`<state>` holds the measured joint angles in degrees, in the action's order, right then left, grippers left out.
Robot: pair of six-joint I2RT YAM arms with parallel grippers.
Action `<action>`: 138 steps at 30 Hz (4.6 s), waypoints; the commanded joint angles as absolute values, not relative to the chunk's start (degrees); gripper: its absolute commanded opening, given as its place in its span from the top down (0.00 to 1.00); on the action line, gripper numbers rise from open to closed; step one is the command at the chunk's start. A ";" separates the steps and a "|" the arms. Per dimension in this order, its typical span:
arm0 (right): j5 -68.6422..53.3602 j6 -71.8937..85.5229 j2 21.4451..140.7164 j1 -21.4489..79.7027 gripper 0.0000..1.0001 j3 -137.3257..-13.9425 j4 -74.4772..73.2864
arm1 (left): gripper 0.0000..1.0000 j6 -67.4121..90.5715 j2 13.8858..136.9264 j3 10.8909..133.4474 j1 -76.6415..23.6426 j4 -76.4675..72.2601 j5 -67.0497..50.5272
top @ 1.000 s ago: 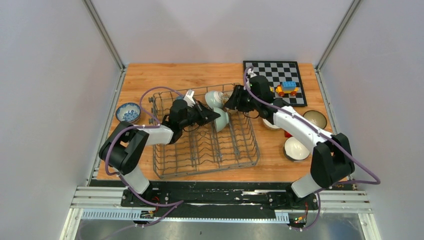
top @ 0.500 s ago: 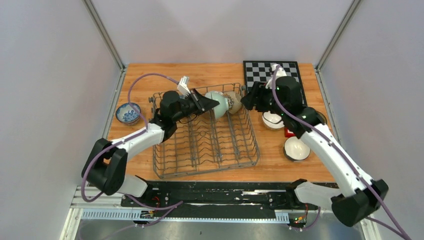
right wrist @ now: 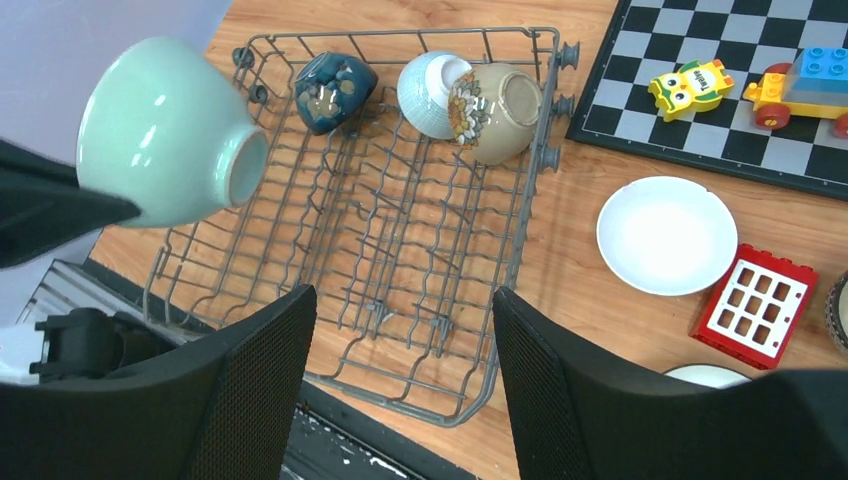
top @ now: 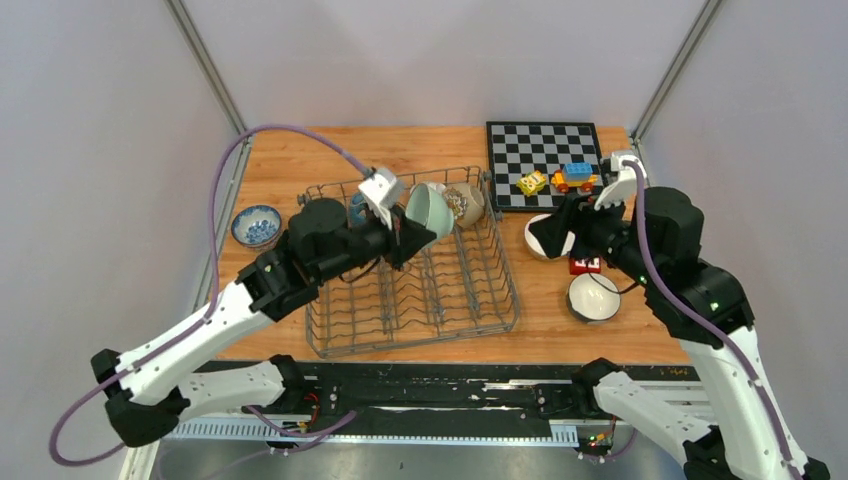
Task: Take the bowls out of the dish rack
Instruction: Pick up the bowl from the dish rack.
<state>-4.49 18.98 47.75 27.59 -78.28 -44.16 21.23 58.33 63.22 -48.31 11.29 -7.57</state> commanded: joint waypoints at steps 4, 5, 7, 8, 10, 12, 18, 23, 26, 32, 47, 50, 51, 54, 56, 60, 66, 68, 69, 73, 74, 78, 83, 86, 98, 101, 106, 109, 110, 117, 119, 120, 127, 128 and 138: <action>-13.08 17.66 45.89 27.06 0.33 -81.12 -50.46 | 1.00 -17.30 53.92 62.29 -76.84 28.23 27.76; -15.91 17.42 46.14 27.07 0.34 -81.19 -50.37 | 1.00 -19.62 54.49 62.31 -80.24 29.14 31.20; -20.73 17.24 47.92 27.15 0.35 -81.93 -51.64 | 1.00 -26.02 55.52 61.44 -86.20 28.39 36.91; -22.32 16.83 48.92 27.22 0.36 -82.53 -53.03 | 1.00 -29.44 56.01 60.54 -88.78 27.42 39.20; -22.98 15.67 50.58 27.89 0.37 -83.50 -55.92 | 1.00 -35.72 57.77 59.32 -94.20 26.95 43.08; -21.15 14.38 51.34 29.03 0.38 -83.95 -58.29 | 1.00 -39.64 60.18 59.87 -96.25 29.21 44.27; -15.04 12.31 55.54 38.48 0.40 -86.44 -62.84 | 1.00 -46.83 62.08 58.61 -99.12 34.03 38.35; -4.14 13.24 61.30 52.82 0.40 -89.53 -64.23 | 1.00 -46.00 62.73 57.56 -99.99 36.12 31.75; -2.75 13.70 64.24 55.67 0.41 -89.51 -63.67 | 1.00 -45.44 63.01 57.31 -100.28 36.69 29.97; -0.03 13.65 68.15 58.08 0.49 -88.74 -62.87 | 1.00 -44.65 62.55 57.84 -100.53 37.23 27.03; -2.40 13.82 71.09 60.46 0.57 -82.19 -60.83 | 1.00 -44.83 62.16 58.72 -100.67 37.24 27.58; -3.16 14.14 71.57 60.79 0.61 -81.22 -60.51 | 1.00 -44.39 62.24 58.72 -100.66 36.72 28.10; -3.58 14.27 71.67 60.86 0.63 -80.98 -60.39 | 1.00 -43.92 62.35 58.69 -100.67 36.30 28.68; -4.98 14.69 71.80 61.06 0.76 -80.45 -60.04 | 1.00 -42.79 62.63 58.39 -100.69 35.44 29.97; -4.99 15.23 71.60 61.06 0.86 -80.06 -59.59 | 1.00 -41.73 62.81 57.95 -100.64 34.78 31.21; -3.93 16.76 70.74 61.09 1.00 -79.42 -58.69 | 0.99 -39.05 62.96 56.97 -100.66 32.79 34.70; 7.96 19.45 66.28 60.79 1.00 -77.88 -56.33 | 0.36 -30.87 62.54 55.17 -99.75 25.92 46.38; 10.82 20.68 63.52 59.69 1.00 -75.66 -54.17 | 0.13 -27.97 62.16 54.92 -98.70 22.60 50.67; 11.95 21.31 62.12 59.11 1.00 -74.90 -53.19 | 0.02 -25.81 62.14 55.58 -98.03 21.76 52.24; 17.64 23.49 57.53 56.36 1.00 -72.86 -52.03 | 0.00 -13.87 63.23 60.10 -94.69 22.98 55.97; 19.23 24.02 56.46 55.74 1.00 -72.15 -51.83 | 0.00 -9.04 63.57 60.98 -93.23 23.70 56.36; 24.13 26.73 52.51 53.35 1.00 -68.62 -51.34 | 0.00 10.48 61.77 61.99 -85.56 26.51 47.85; 26.89 31.00 50.66 51.50 1.00 -64.93 -49.86 | 0.00 44.29 60.57 58.74 -70.08 26.96 33.65; 26.79 33.97 51.45 50.93 1.00 -64.34 -48.90 | 0.00 58.56 60.30 58.05 -69.03 26.86 35.20; 19.60 44.90 59.49 50.10 1.00 -66.12 -46.83 | 0.02 61.16 68.76 64.91 -68.28 30.18 28.12; 18.36 46.03 60.45 50.10 1.00 -66.37 -46.32 | 0.11 60.27 69.79 65.24 -68.07 31.55 28.96; 16.91 46.18 60.30 50.05 1.00 -66.34 -45.41 | 0.38 59.51 70.16 64.63 -66.07 33.33 29.16; 16.29 45.95 60.12 50.07 1.00 -66.23 -44.99 | 0.52 57.79 70.35 63.60 -64.83 31.19 26.89; 16.00 45.87 60.05 50.08 1.00 -66.07 -44.81 | 0.55 57.24 70.44 63.28 -64.50 30.56 26.18; 14.23 45.84 59.97 50.09 1.00 -65.65 -43.91 | 0.67 56.53 71.98 62.97 -63.60 29.11 24.20; 13.93 45.63 59.95 50.10 1.00 -65.81 -43.82 | 0.69 56.51 72.39 63.02 -63.28 29.41 24.02; 13.83 45.61 59.93 50.10 1.00 -65.89 -43.71 | 0.71 56.56 72.54 62.90 -63.14 29.49 23.88; 12.41 45.19 60.20 50.09 1.00 -65.83 -43.21 | 0.87 56.38 72.04 62.01 -62.82 29.30 23.67; 12.07 45.06 60.33 50.09 1.00 -65.87 -43.11 | 0.88 56.34 72.00 62.01 -62.77 29.34 23.72; 7.65 39.56 59.85 50.09 0.62 -65.92 -41.14 | 1.00 55.72 68.16 60.63 -60.39 32.63 26.79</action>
<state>11.68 42.33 61.30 50.43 -64.07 -45.67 56.10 70.89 61.78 -62.94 30.65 23.75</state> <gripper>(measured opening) 0.237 0.021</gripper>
